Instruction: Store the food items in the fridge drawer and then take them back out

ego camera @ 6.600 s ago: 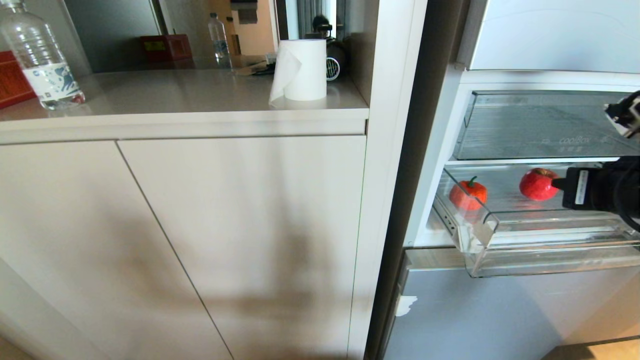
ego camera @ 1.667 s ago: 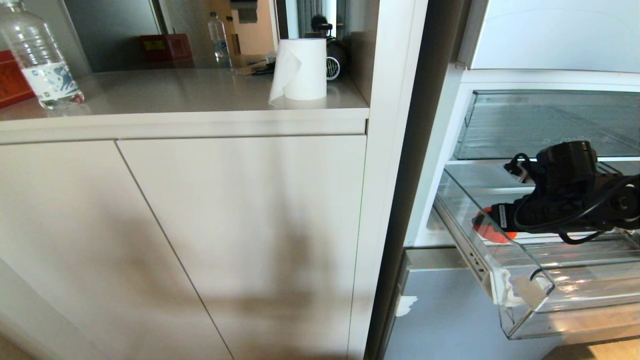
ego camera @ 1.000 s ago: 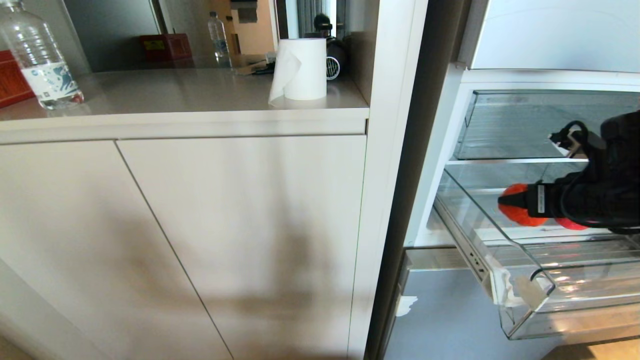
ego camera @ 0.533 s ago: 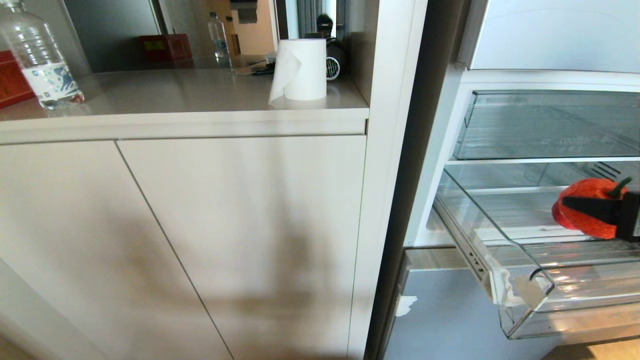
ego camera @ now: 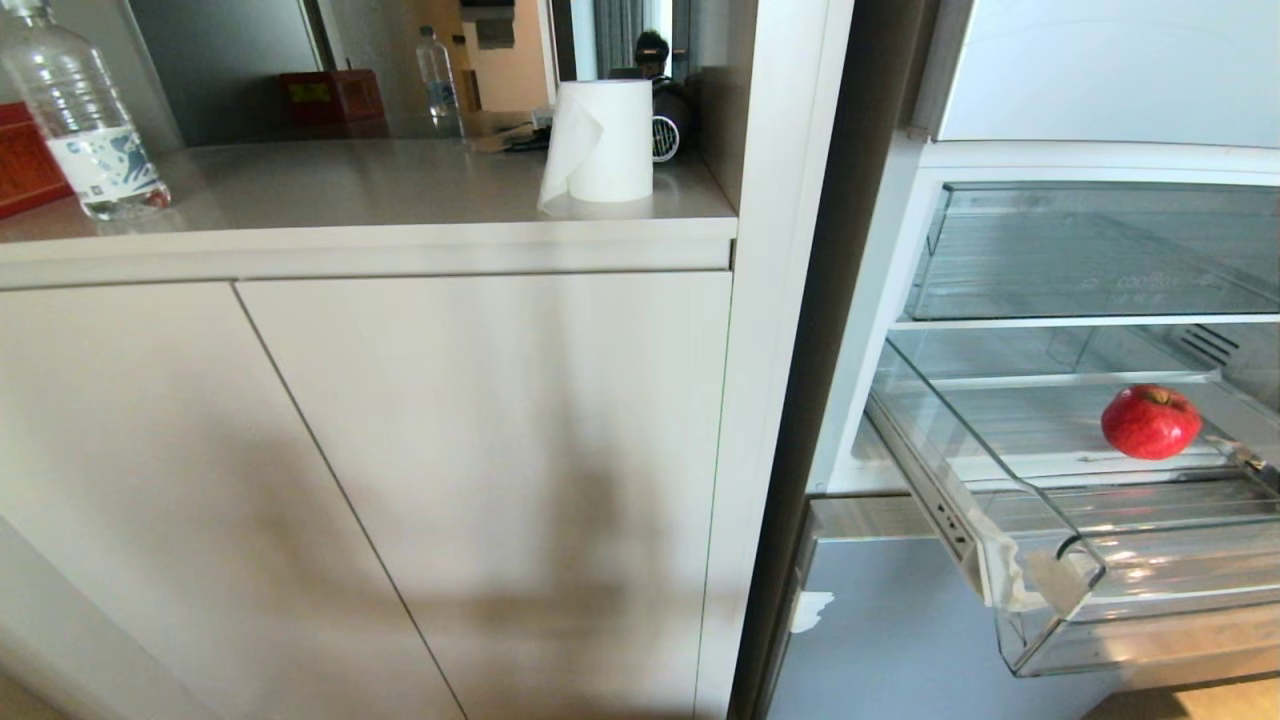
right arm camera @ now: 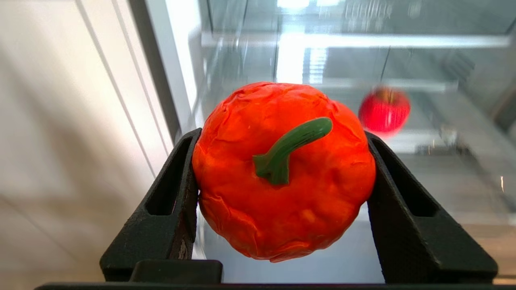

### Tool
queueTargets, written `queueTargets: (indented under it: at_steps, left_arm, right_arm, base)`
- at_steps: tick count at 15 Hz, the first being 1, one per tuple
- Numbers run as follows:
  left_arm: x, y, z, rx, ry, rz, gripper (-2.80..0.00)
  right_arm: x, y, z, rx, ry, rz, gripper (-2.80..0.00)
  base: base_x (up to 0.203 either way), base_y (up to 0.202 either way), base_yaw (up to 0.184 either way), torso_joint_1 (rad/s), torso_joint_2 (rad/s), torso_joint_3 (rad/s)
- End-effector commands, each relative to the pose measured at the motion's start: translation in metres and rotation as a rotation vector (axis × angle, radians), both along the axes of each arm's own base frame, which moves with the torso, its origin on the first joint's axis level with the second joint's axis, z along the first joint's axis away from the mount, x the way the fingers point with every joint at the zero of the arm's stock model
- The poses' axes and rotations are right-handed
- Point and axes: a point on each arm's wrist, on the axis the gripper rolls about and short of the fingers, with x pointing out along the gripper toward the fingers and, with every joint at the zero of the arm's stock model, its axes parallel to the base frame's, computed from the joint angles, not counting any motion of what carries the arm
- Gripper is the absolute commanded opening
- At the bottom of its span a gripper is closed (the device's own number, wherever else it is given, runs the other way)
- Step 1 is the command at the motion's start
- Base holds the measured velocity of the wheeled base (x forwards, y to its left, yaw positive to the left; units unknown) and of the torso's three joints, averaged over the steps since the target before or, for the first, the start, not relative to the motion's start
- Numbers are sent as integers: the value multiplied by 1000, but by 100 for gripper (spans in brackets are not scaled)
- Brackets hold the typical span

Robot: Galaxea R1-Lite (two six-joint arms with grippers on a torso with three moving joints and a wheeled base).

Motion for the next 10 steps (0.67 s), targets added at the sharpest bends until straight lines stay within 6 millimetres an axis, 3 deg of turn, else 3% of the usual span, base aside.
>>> queueTargets:
  at_steps: [1, 5, 8, 10]
  left_arm:
    - [0, 0, 0, 0, 0, -1, -280]
    - [0, 0, 0, 0, 0, 0, -280]
    - [0, 0, 0, -1, -1, 0, -280]
    - [0, 0, 0, -1, 0, 0, -280]
  right_arm:
    - [-29, 0, -34, -16, -52, 12, -280]
    - [-30, 0, -96, -50, 30, 64, -280]
    - [-22, 0, -130, -78, 11, 74, -280]
    - [-25, 0, -140, -98, 46, 67, -280]
  base:
    - [0, 0, 0, 0, 0, 0]
    - [0, 0, 0, 0, 0, 0]
    - [0, 0, 0, 0, 0, 0]
    - [0, 0, 0, 0, 0, 0]
